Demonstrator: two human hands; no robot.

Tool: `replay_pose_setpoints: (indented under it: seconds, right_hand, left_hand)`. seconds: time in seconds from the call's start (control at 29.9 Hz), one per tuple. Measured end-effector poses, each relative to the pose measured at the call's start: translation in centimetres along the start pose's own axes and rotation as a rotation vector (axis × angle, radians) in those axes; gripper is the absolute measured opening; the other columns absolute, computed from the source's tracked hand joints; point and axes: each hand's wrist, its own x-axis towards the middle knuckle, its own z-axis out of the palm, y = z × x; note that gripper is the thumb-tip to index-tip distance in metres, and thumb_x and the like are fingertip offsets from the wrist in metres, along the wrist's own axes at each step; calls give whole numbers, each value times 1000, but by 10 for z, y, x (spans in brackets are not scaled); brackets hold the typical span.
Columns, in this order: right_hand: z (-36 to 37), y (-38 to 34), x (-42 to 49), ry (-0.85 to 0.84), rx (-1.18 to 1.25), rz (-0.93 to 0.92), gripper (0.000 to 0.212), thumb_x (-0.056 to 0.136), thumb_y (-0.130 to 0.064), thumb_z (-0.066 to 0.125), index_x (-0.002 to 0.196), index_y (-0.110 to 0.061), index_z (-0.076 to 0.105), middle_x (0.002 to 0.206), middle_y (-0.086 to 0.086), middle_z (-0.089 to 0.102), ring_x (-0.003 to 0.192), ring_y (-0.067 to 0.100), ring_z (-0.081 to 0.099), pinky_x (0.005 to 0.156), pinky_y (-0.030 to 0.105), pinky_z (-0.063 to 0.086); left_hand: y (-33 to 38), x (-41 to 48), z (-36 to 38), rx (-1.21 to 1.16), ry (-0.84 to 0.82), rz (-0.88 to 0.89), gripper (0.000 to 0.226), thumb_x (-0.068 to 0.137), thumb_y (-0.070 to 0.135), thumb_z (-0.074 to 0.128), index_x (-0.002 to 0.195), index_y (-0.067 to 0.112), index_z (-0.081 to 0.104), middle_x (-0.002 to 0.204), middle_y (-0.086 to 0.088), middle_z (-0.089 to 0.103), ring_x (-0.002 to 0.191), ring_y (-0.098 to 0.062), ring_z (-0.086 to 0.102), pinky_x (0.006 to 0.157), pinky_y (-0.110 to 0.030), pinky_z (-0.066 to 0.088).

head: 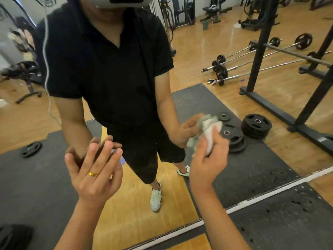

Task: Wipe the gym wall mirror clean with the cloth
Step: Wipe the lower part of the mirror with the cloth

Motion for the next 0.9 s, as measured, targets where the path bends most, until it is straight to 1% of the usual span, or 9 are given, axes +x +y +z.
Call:
replay_pose_setpoints:
  seconds: [0.1,0.17,0.23,0.3,0.4,0.47,0.57,0.77,0.9]
  right_hand:
    - [-9,11,1,-181,-87,-358,27,103,-18,57,127,-6,58,104,4,52,80,4,52,62,12,45]
    - [-19,32,23,-186,-181,-480,28,101,-16,59,128,-8,56,106,5,52,79,12,54,57,19,46]
    - [-29,52,49,-64,-181,-317,29,105,-19,57,129,-4,60,104,17,60,86,21,58,66,24,49]
    - [-37,60,71,49,-115,-89,31,105,-15,58,130,3,63,102,26,63,93,24,60,80,17,47]
    - [-39,57,78,84,-60,50,31,102,-5,61,132,4,62,106,21,64,97,6,59,87,9,42]
    - [-40,53,77,72,-34,76,31,102,-5,62,132,4,63,107,19,63,97,-6,55,86,8,42]
    - [-45,55,77,32,-27,87,32,101,-6,63,132,3,63,105,18,63,93,-4,54,83,7,41]
    - [-66,66,92,-96,-62,-7,34,99,-5,65,134,-6,66,100,4,59,85,-2,55,77,5,42]
    - [-66,67,94,-76,-30,37,32,99,-7,66,131,-6,68,100,6,62,87,-1,59,77,10,46]
  left_hand:
    - [2,2,-1,-28,2,-1,52,104,14,49,156,17,42,165,0,36,155,-19,28,127,-46,3]
    - [1,3,-2,-20,37,43,49,99,6,55,146,14,51,164,2,38,151,-25,37,126,-50,6]
    - [2,7,-5,-40,37,34,40,96,2,56,135,9,58,162,0,41,150,-26,38,126,-51,7]
    - [7,9,-6,-69,32,3,33,96,-1,56,128,5,62,157,-6,46,151,-26,37,128,-49,9]
    - [24,11,-4,-69,44,-70,28,95,-2,57,121,5,65,158,-11,45,151,-31,36,128,-48,6]
    - [44,15,1,-83,49,-99,31,94,-3,57,123,7,64,163,-7,39,151,-32,36,127,-48,4]
    - [80,33,16,-178,42,-29,33,95,-1,56,127,7,62,163,-7,39,151,-28,35,127,-49,5]
    - [166,108,69,-374,-40,78,41,94,4,58,134,10,61,148,-10,55,145,-28,45,116,-64,28]
    - [182,121,93,-234,-55,42,37,98,11,55,132,12,68,147,-9,55,146,-26,41,127,-53,14]
